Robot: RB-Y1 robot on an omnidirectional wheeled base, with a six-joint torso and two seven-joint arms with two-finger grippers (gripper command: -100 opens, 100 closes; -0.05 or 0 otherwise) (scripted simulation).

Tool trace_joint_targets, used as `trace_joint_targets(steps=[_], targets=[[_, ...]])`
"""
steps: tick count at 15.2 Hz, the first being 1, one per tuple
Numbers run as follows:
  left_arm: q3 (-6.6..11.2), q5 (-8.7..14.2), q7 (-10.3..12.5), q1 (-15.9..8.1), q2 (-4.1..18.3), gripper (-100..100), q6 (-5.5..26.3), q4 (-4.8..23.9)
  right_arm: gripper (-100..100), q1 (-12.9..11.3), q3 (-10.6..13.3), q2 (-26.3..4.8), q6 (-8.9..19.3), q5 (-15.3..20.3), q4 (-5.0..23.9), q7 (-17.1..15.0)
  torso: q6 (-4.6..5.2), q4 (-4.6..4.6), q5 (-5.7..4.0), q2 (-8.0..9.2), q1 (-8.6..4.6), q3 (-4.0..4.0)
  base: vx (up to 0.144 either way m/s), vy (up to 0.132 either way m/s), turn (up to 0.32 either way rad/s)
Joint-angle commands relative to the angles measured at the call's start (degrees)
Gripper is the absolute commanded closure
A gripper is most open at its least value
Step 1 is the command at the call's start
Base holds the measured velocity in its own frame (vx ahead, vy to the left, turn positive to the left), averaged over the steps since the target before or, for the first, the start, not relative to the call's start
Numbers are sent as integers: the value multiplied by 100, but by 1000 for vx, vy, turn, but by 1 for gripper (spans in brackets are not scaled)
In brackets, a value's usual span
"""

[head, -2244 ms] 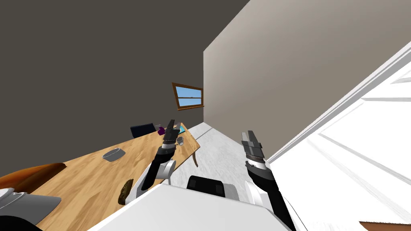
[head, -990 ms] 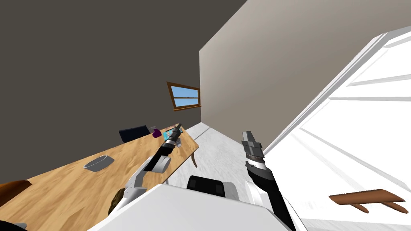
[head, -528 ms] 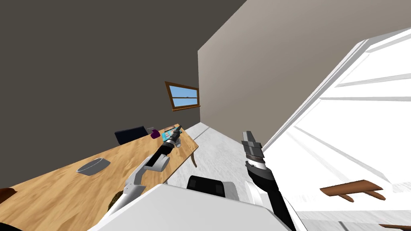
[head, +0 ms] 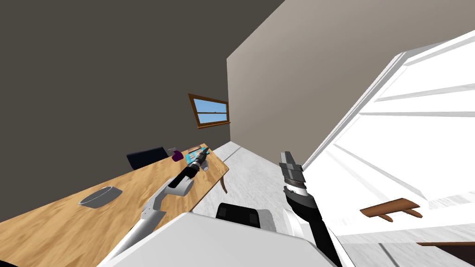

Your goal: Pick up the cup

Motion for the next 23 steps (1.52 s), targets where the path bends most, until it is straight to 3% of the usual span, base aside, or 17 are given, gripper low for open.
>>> trace_joint_targets(steps=[1, 9, 13, 16, 17, 19, 23], targets=[[40, 95, -32, -115, 112, -100, 286, 191, 0, 0, 0, 0, 0, 0, 0, 0, 0, 0, 0, 0, 0, 0, -14, 15, -78], [149, 347, -126, -265, 366, -100, 1058, 530, 0, 0, 0, 0, 0, 0, 0, 0, 0, 0, 0, -1, -1, 0, -12, 13, -45], [252, 607, -220, -419, 609, -100, 1565, 873, 0, 0, 0, 0, 0, 0, 0, 0, -1, 0, 0, -1, 0, 0, -13, 15, -56], [252, 607, -220, -419, 609, -100, 1782, 873, 0, 0, 0, 0, 0, 0, 0, 0, -2, 0, 0, -1, 0, 0, -11, 12, -36], [302, 739, -267, -496, 725, -100, 1981, 1044, 0, 1, 0, 0, 0, 0, 0, 0, -2, 0, 0, -2, -2, -1, -7, 9, -56], [302, 739, -267, -496, 725, -100, 2144, 1044, 0, 0, 0, 0, 0, 0, 0, 0, 0, 0, 0, -3, -1, -1, -9, 12, -61], [394, 1005, -359, -651, 947, -100, 2714, 1383, 0, 0, 0, 0, 0, 0, 0, 0, -1, -1, 0, -3, -2, -1, -9, 11, -59]])
